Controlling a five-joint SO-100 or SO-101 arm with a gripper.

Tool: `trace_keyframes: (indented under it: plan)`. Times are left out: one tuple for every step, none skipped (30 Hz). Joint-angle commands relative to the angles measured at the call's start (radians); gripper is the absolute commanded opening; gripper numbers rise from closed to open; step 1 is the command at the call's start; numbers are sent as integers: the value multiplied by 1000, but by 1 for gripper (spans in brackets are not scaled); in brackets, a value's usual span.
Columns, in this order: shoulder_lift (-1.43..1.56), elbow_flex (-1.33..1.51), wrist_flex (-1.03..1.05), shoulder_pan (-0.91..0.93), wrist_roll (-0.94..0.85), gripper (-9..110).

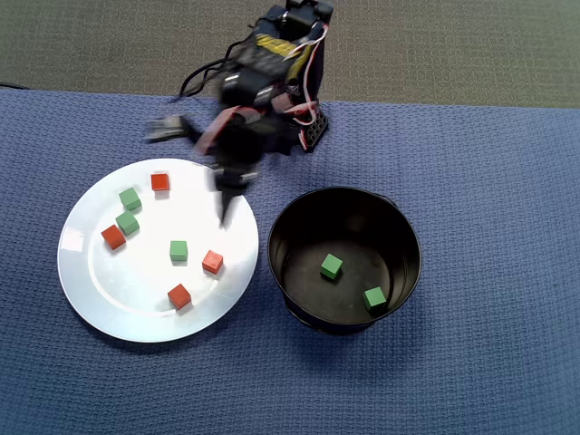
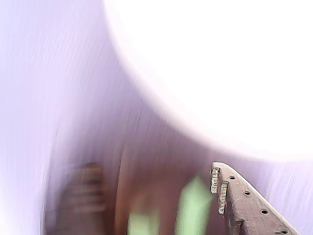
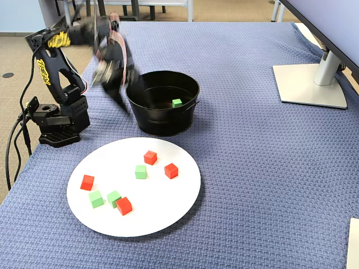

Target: Pick up the green cubes from the white plate and place them in the black recipient

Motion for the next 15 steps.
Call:
trace_keyframes:
  plan:
    - [-189, -44, -104, 160, -78, 4]
    - [-225, -54, -107, 161, -97, 3]
    - [-255, -58, -118, 158, -103, 2]
    - [-282, -69, -123, 153, -120, 3]
    - [-310, -86, -118, 147, -155, 7]
    - [-336, -95, -115, 143, -190, 8]
    - [-359, -101, -126, 143, -201, 8]
    - [-380, -112, -127, 146, -213, 9]
    - [-397, -121, -127, 146, -224, 12]
    - [-408, -129, -127, 146, -227, 17]
    - [-417, -137, -127, 146, -229, 21]
    - [-423, -138, -129, 146, -230, 24]
    - [-423, -137, -132, 143, -233, 28]
    - [-422, -129, -133, 138, -241, 30]
    - [-420, -118, -141, 133, -247, 31]
